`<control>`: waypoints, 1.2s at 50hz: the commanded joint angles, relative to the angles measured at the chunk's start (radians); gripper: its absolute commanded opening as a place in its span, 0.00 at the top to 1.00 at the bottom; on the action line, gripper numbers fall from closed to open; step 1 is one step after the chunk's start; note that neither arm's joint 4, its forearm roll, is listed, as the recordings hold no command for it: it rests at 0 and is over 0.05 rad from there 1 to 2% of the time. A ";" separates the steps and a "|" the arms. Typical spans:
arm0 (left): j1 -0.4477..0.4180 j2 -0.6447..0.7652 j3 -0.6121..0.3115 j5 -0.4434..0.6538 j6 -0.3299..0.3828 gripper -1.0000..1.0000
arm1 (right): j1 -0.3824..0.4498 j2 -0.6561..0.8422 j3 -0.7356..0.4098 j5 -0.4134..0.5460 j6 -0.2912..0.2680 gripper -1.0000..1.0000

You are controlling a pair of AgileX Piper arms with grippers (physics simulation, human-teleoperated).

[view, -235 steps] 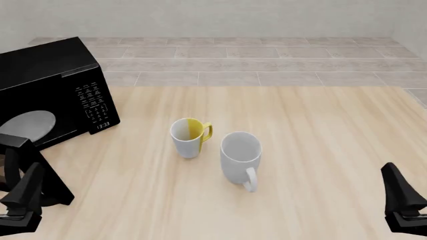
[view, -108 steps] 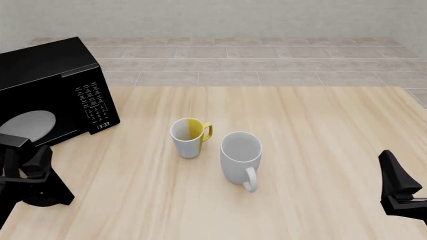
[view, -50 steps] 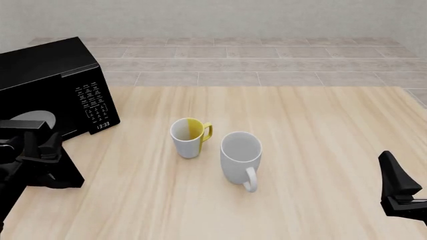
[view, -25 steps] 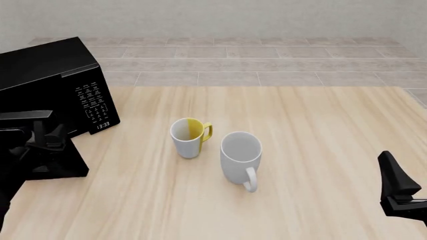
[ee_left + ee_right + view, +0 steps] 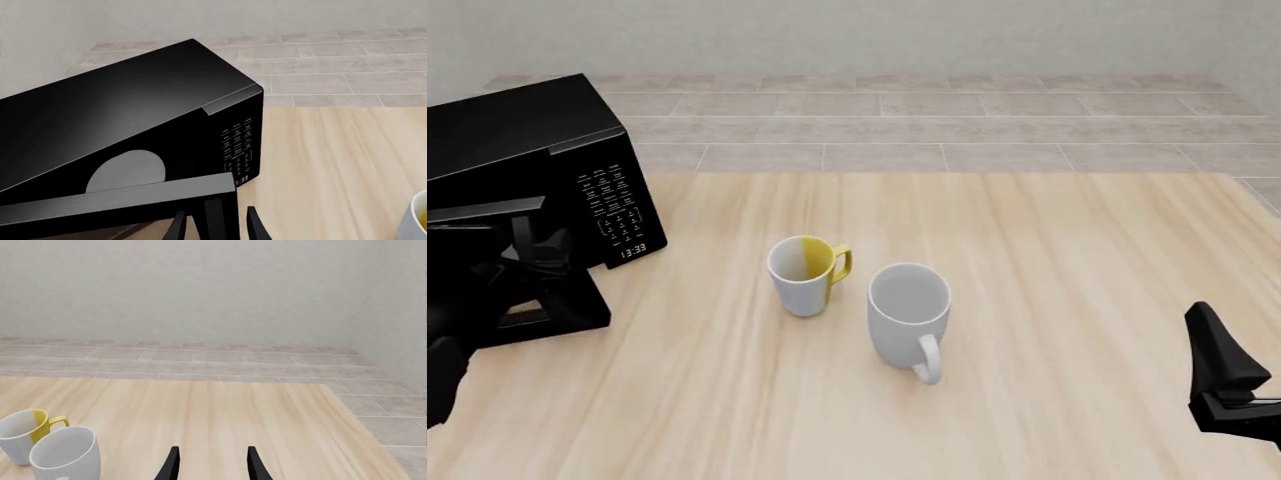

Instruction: Close the microwave.

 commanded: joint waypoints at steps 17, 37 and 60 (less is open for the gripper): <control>0.051 0.135 -0.256 -0.002 0.065 0.00 | -0.006 0.019 0.002 -0.016 -0.005 0.00; 0.075 0.193 -0.360 0.039 0.093 0.00 | -0.010 0.054 0.003 -0.046 -0.001 0.00; 0.110 0.311 -0.485 0.075 0.108 0.00 | -0.015 0.035 0.002 -0.030 -0.002 0.00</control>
